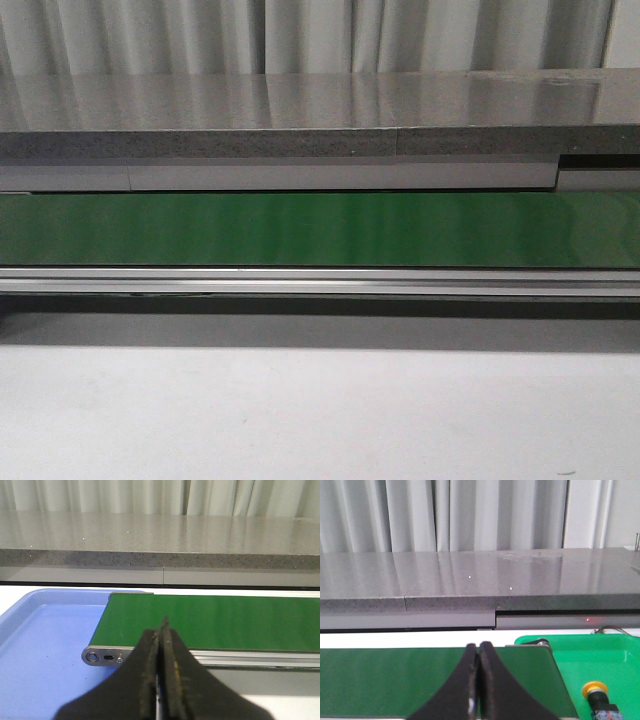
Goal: Move button from right to left
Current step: 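Move the right gripper over the yellow push-button in the green tray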
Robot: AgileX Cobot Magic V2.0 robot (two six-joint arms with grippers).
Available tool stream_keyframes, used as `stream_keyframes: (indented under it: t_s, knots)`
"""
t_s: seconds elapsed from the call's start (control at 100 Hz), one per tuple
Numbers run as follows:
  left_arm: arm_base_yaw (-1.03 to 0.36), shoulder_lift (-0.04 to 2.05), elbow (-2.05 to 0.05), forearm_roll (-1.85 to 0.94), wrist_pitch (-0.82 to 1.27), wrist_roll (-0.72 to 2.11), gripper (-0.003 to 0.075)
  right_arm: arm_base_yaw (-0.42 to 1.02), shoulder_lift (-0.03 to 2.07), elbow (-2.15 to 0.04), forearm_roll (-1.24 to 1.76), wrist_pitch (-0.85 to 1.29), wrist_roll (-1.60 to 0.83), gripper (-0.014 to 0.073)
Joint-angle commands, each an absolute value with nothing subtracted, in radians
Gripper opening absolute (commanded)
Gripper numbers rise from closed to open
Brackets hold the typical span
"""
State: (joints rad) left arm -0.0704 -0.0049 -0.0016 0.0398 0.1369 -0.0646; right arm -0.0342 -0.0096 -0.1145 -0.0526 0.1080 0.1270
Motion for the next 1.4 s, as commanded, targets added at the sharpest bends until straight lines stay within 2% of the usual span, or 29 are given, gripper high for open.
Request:
stream_keyframes:
  t_s: [0.0,0.24,0.62,0.92,1.2,1.29,1.34,1.39]
  knots:
    - [-0.069,-0.036,0.043,0.033,0.058,-0.065,-0.0020,-0.034,-0.015,-0.226,-0.050,0.119,0.127,-0.0068]
    - [-0.069,-0.036,0.043,0.033,0.058,-0.065,-0.0020,-0.034,0.091,-0.435,-0.050,0.354,0.127,-0.0068]
    - [-0.069,-0.036,0.043,0.033,0.058,-0.065,-0.0020,-0.034,0.406,-0.621,-0.050,0.436,0.127,-0.0068]
    - [-0.069,-0.036,0.043,0.033,0.058,-0.065,-0.0020,-0.034,0.715,-0.833,-0.050,0.635,0.127,-0.0067]
    - [-0.069,-0.036,0.043,0.033,0.058,-0.065,-0.0020,-0.062,0.909,-0.978,-0.068,0.759,0.127,-0.0058]
    - [-0.069,-0.036,0.043,0.033,0.058,-0.065,-0.0020,-0.103,0.957,-1.007,-0.081,0.805,0.126,0.0016]
    - [-0.069,-0.036,0.043,0.033,0.058,-0.065,-0.0020,-0.133,0.976,-1.016,-0.085,0.826,0.120,0.0099]
    - [-0.069,-0.036,0.043,0.033,0.058,-0.065,-0.0020,-0.166,0.995,-1.019,-0.085,0.847,0.097,0.0232]
